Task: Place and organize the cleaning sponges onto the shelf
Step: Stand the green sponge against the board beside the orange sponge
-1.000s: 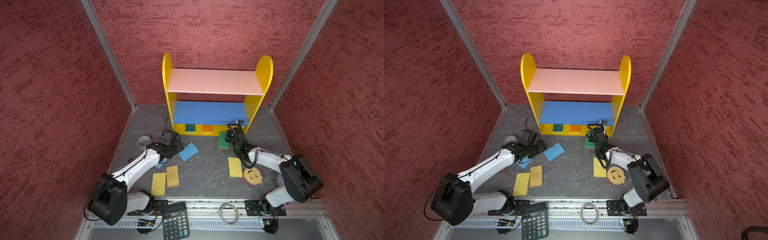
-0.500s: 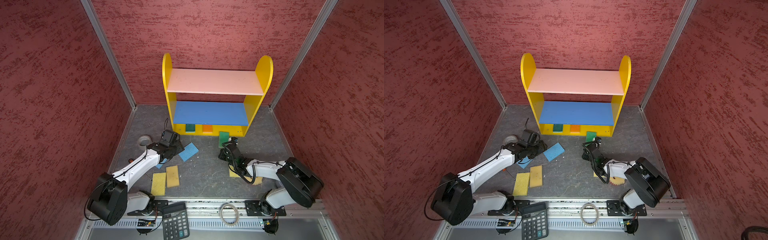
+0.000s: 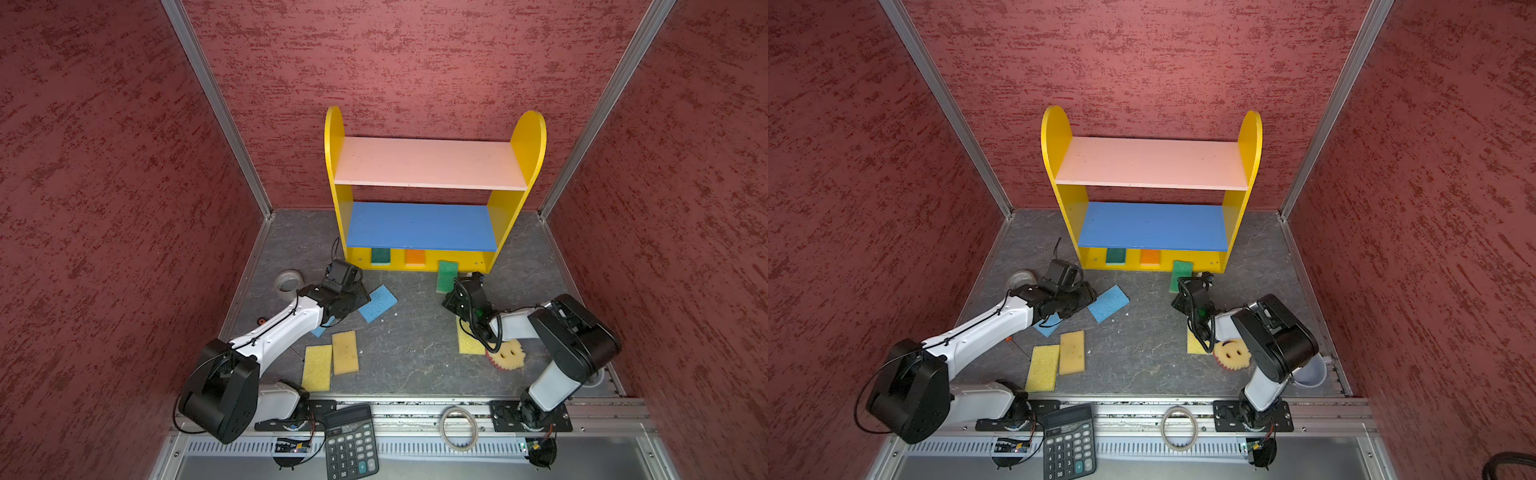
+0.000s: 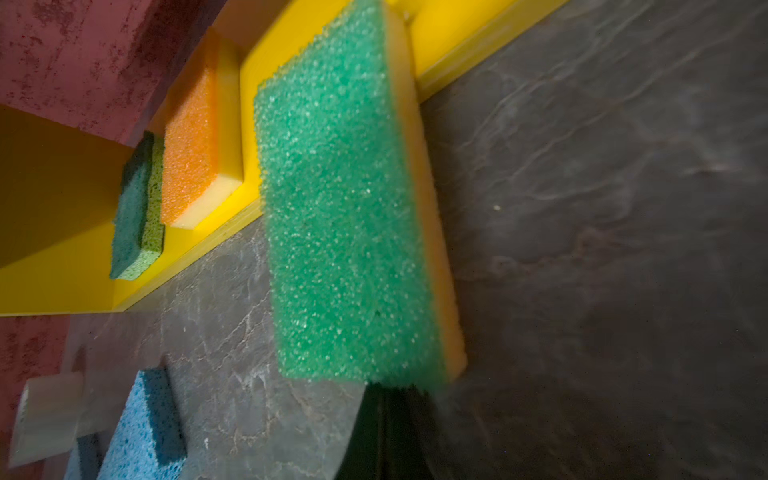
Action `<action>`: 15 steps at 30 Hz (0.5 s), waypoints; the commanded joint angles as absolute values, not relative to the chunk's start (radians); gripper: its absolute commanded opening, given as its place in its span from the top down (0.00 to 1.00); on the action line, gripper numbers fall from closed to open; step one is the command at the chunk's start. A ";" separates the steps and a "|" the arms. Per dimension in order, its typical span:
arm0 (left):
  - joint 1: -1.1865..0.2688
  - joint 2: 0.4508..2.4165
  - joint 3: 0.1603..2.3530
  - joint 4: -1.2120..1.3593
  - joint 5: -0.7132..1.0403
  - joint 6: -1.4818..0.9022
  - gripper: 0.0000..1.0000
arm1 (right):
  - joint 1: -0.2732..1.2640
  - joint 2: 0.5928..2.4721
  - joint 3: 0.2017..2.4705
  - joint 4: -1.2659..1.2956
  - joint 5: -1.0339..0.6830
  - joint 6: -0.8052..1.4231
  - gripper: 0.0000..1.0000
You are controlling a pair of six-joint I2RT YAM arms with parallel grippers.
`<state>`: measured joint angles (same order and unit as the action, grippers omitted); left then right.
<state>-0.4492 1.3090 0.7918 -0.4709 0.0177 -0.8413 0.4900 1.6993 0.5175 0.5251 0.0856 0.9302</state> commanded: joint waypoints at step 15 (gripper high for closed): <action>-0.459 1.349 0.809 -0.469 0.002 -0.843 0.34 | 0.451 1.793 0.505 0.752 -0.046 1.034 0.94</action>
<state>-0.4511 1.3487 0.7918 -0.4709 0.0177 -0.8413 0.4664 1.7699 0.5087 0.6792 -0.0208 0.9871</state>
